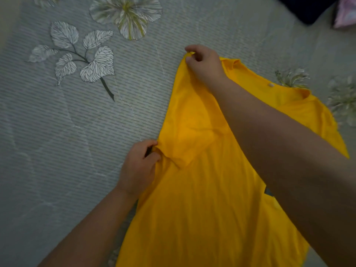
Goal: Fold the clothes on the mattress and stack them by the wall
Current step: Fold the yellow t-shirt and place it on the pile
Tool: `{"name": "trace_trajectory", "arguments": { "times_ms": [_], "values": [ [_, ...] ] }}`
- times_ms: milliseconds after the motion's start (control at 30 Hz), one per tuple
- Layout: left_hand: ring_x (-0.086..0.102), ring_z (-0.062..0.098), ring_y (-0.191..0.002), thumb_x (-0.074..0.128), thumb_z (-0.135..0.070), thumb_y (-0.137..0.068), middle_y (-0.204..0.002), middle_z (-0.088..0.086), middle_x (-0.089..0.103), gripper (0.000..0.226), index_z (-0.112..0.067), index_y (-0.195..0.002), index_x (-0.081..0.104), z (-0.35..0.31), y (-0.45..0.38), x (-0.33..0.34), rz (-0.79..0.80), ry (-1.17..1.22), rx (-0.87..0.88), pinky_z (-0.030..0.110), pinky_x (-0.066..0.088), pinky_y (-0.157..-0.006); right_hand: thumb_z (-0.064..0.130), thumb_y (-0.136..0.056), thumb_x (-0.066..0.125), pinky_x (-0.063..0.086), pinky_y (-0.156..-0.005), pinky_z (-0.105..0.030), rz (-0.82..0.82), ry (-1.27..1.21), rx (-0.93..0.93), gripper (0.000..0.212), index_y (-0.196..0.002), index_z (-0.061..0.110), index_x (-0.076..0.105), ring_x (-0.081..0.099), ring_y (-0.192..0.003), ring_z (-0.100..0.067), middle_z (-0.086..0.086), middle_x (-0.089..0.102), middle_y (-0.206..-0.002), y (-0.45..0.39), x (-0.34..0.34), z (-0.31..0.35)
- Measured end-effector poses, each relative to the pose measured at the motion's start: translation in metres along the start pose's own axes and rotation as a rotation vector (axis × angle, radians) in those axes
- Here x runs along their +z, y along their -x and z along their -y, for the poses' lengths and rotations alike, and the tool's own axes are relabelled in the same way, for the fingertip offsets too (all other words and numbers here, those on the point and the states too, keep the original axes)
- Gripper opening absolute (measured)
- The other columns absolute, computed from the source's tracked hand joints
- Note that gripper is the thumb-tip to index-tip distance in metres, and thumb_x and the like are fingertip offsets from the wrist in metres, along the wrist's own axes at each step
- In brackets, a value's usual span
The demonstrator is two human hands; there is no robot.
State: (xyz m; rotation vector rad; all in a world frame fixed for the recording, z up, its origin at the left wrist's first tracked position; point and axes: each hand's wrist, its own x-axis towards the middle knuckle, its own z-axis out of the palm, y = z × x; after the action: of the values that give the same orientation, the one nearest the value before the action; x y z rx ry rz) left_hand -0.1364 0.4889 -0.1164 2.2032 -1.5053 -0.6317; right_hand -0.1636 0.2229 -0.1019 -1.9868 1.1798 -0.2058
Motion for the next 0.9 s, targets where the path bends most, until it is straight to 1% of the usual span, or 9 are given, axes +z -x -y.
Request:
{"name": "trace_trajectory", "arguments": {
  "times_ms": [100, 167, 267, 400, 533, 667, 733, 833, 900],
  "values": [
    [0.061, 0.04, -0.077, 0.053, 0.001, -0.076, -0.086, 0.025, 0.063, 0.016, 0.01, -0.077, 0.066, -0.004, -0.003, -0.006, -0.05, 0.085, -0.073, 0.033, 0.039, -0.074, 0.003, -0.089, 0.051, 0.038, -0.077, -0.015, -0.02, -0.021, -0.018, 0.038, -0.127, 0.004, 0.051, 0.053, -0.082, -0.011, -0.013, 0.057, -0.095, 0.021, -0.011, -0.001],
    [0.059, 0.042, -0.08, 0.053, 0.007, -0.07, -0.087, 0.026, 0.061, 0.016, 0.009, -0.08, 0.065, -0.01, -0.003, -0.01, -0.094, 0.086, -0.127, 0.036, 0.039, -0.074, 0.003, -0.09, 0.05, 0.038, -0.087, -0.023, -0.117, 0.004, -0.016, 0.032, -0.122, 0.001, 0.055, 0.056, -0.102, -0.025, -0.018, 0.061, -0.112, 0.048, -0.025, -0.017],
    [0.055, 0.048, -0.088, 0.051, 0.009, -0.07, -0.094, 0.033, 0.058, 0.025, 0.014, -0.092, 0.059, -0.026, -0.003, -0.013, -0.171, 0.062, -0.185, 0.042, 0.037, -0.079, 0.002, -0.09, 0.05, 0.039, -0.086, -0.026, -0.284, 0.007, 0.084, 0.025, -0.113, -0.002, 0.06, 0.057, -0.106, -0.031, -0.019, 0.062, -0.115, 0.108, -0.05, -0.056],
    [0.047, 0.033, -0.095, 0.044, -0.006, -0.075, -0.095, 0.035, 0.059, 0.031, 0.015, -0.092, 0.06, -0.053, -0.023, -0.008, -0.222, -0.032, 0.078, 0.043, 0.044, -0.081, 0.009, -0.085, 0.046, 0.041, -0.086, -0.033, -0.441, -0.041, 0.252, 0.03, -0.107, -0.005, 0.062, 0.057, -0.103, -0.034, -0.023, 0.063, -0.108, 0.187, -0.078, -0.102],
    [0.059, 0.049, -0.095, 0.044, -0.009, -0.074, -0.102, 0.034, 0.06, 0.034, 0.011, -0.095, 0.064, -0.103, -0.045, 0.022, -0.052, -0.114, 0.246, 0.051, 0.048, -0.083, 0.011, -0.081, 0.043, 0.035, -0.088, -0.036, -0.605, 0.083, 0.415, 0.036, -0.105, -0.01, 0.061, 0.054, -0.102, -0.042, -0.028, 0.061, -0.105, 0.259, -0.112, -0.149],
    [0.054, 0.051, -0.106, 0.057, -0.008, -0.071, -0.111, 0.033, 0.059, 0.036, 0.01, -0.102, 0.064, -0.163, -0.044, 0.074, 0.056, -0.193, 0.422, 0.06, 0.044, -0.083, 0.014, -0.09, 0.054, 0.03, -0.099, -0.04, -0.759, 0.071, 0.9, 0.042, -0.124, -0.009, 0.047, 0.044, -0.117, -0.038, -0.029, 0.049, -0.124, 0.325, -0.143, -0.209],
    [0.045, 0.05, -0.119, 0.058, -0.011, -0.076, -0.124, 0.032, 0.051, 0.043, 0.009, -0.113, 0.058, -0.183, -0.039, 0.098, 0.119, -0.179, 0.362, 0.057, 0.037, -0.095, 0.025, -0.09, 0.056, 0.035, -0.094, -0.039, -0.733, -0.001, 1.085, 0.048, -0.122, -0.008, 0.048, 0.046, -0.115, -0.035, -0.027, 0.05, -0.122, 0.344, -0.146, -0.228],
    [0.026, 0.038, -0.136, 0.045, -0.028, -0.086, -0.142, 0.022, 0.036, 0.053, 0.001, -0.13, 0.047, -0.199, -0.036, 0.125, 0.174, -0.204, 0.163, 0.05, 0.015, -0.11, 0.036, -0.089, 0.054, 0.043, -0.08, -0.037, -0.655, -0.095, 1.031, 0.046, -0.104, -0.007, 0.061, 0.057, -0.1, -0.033, -0.024, 0.061, -0.105, 0.341, -0.146, -0.244],
    [0.03, 0.039, -0.134, 0.035, -0.038, -0.084, -0.14, 0.023, 0.04, 0.061, 0.002, -0.128, 0.049, -0.201, -0.035, 0.133, 0.141, -0.278, 0.172, 0.053, 0.018, -0.108, 0.04, -0.088, 0.054, 0.042, -0.083, -0.04, -0.607, -0.113, 1.008, 0.049, -0.098, -0.007, 0.062, 0.057, -0.1, -0.035, -0.025, 0.062, -0.102, 0.328, -0.149, -0.25]
  ]
}}
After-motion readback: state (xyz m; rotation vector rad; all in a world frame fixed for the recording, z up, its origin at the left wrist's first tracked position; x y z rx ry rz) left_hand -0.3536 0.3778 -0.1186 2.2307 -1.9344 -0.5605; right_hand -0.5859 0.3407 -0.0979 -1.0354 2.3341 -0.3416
